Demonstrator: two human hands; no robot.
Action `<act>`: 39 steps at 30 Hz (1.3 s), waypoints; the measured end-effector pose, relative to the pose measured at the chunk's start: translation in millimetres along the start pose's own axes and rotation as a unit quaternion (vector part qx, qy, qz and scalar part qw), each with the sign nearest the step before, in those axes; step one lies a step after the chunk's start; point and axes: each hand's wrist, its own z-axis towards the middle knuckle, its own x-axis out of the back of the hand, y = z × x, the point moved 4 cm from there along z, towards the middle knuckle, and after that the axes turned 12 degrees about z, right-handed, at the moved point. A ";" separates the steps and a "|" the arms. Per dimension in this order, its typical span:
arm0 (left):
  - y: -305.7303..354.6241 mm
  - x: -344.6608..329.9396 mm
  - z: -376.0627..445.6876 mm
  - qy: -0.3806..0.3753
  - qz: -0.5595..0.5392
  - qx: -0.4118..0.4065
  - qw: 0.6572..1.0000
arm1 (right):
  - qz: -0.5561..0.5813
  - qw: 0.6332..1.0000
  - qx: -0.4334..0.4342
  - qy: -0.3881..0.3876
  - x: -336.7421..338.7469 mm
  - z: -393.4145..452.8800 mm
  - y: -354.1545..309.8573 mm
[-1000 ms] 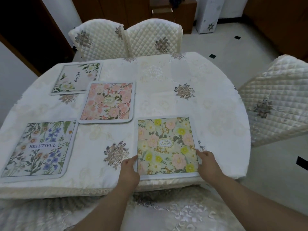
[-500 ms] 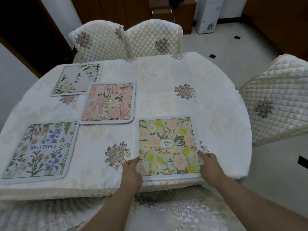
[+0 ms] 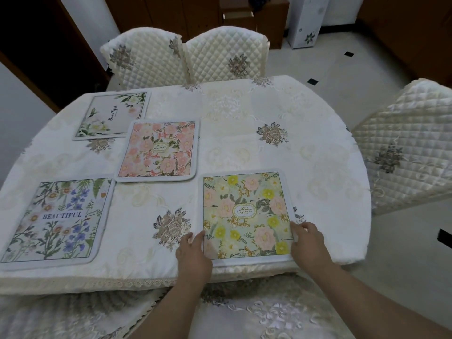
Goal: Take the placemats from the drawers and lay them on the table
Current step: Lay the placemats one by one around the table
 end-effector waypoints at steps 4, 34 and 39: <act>29.6 -5.9 -14.1 0.023 0.152 -0.134 0.979 | -0.083 0.990 0.115 -0.027 -11.2 -14.7 -34.3; -0.4 -31.9 -5.0 -0.020 0.247 -0.216 0.944 | -0.099 0.984 0.134 -0.056 -14.4 -20.8 1.8; 41.2 -10.6 37.0 0.010 0.216 -0.208 0.954 | -0.041 0.986 0.163 -0.015 -7.0 15.9 -57.9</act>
